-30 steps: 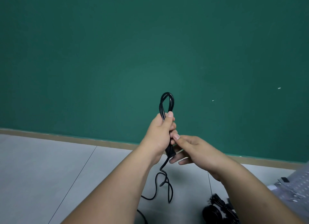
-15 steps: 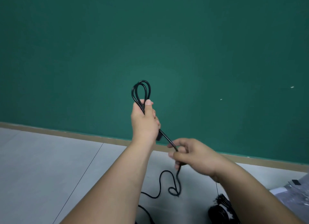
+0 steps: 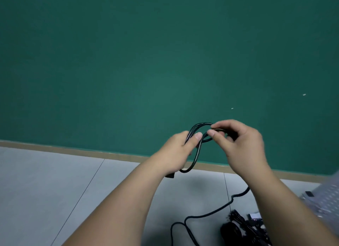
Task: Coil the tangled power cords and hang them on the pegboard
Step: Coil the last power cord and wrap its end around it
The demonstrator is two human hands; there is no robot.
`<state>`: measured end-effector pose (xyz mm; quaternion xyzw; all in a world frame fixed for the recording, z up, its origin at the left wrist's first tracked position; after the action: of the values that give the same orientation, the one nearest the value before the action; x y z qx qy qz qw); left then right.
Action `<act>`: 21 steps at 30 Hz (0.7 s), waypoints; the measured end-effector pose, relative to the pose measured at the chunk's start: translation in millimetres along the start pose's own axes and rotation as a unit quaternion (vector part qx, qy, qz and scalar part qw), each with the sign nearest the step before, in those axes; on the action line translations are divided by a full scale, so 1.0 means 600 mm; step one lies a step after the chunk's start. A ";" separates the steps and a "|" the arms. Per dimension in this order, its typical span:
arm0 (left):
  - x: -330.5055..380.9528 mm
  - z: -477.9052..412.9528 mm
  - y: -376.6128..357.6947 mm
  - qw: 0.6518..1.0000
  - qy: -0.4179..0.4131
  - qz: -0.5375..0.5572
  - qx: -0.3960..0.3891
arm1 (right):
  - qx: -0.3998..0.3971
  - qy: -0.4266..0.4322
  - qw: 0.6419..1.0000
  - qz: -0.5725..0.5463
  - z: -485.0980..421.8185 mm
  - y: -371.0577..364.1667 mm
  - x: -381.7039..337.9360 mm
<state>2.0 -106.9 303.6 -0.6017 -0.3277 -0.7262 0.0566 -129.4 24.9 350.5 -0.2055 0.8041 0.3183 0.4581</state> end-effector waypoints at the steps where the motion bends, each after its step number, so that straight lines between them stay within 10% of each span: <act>1: 0.005 -0.001 -0.018 0.999 0.002 0.046 -0.023 | 0.031 0.001 0.999 0.013 0.000 0.007 0.000; 7: 0.027 0.019 -0.076 0.993 -0.022 -0.005 -0.115 | 0.085 0.024 0.986 0.139 -0.001 0.020 -0.009; 21: 0.017 0.012 -0.022 0.994 -0.028 0.094 0.056 | 0.041 -0.077 0.994 0.061 -0.001 0.002 0.037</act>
<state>-1.1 -89.8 307.8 -0.6458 -0.3111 -0.6812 0.1488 -141.3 24.9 332.0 -0.1118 0.7897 0.3274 0.5066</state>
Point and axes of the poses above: each hand's wrist, its own z-axis away from the middle knuckle, its own y-axis out of the back of the hand, x = y × z, the point moved 7 cm from there along -z, towards the middle knuckle, and after that the axes turned 5 degrees about -x, right-handed, at the moved point
